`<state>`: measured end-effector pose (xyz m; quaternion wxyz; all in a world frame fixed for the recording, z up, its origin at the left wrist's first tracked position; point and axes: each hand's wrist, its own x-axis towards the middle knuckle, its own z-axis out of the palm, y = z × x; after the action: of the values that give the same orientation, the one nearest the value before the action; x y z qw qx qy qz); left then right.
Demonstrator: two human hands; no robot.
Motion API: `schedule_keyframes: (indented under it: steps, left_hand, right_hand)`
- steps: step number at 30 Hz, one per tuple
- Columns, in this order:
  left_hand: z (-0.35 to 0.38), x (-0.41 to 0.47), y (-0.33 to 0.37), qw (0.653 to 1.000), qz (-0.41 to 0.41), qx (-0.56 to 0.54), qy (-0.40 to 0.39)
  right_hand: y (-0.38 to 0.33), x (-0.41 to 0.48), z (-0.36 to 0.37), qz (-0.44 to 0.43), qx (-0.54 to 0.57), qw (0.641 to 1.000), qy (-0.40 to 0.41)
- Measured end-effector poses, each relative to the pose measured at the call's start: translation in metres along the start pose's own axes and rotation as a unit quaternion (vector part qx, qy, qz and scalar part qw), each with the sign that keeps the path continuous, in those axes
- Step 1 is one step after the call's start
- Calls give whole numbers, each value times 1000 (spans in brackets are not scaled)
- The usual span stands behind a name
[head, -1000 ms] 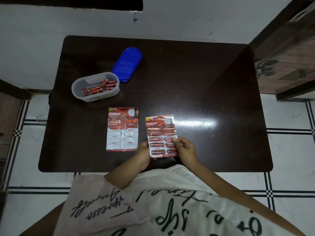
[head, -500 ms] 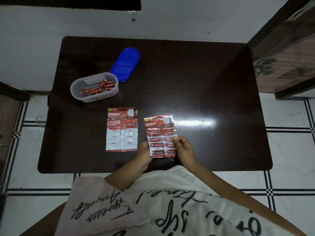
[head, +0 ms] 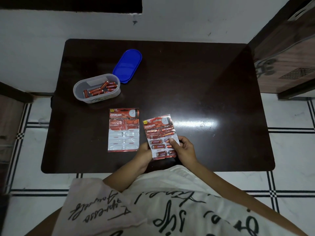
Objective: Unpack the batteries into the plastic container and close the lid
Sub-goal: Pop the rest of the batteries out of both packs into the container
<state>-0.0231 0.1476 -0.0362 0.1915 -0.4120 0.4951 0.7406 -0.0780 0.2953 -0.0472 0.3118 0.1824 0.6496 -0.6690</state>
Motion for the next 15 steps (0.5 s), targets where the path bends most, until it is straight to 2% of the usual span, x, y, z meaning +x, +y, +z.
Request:
schedule_keyframes:
  steps: [7,15]
  left_hand:
    - [2,-4,5,996,-64,-24,50]
    - [6,-12,15,983,-125,-103,81]
  right_hand:
    - [0,1,1,-9,-9,1000,1]
    - [2,4,0,-13,-6,1000,-3]
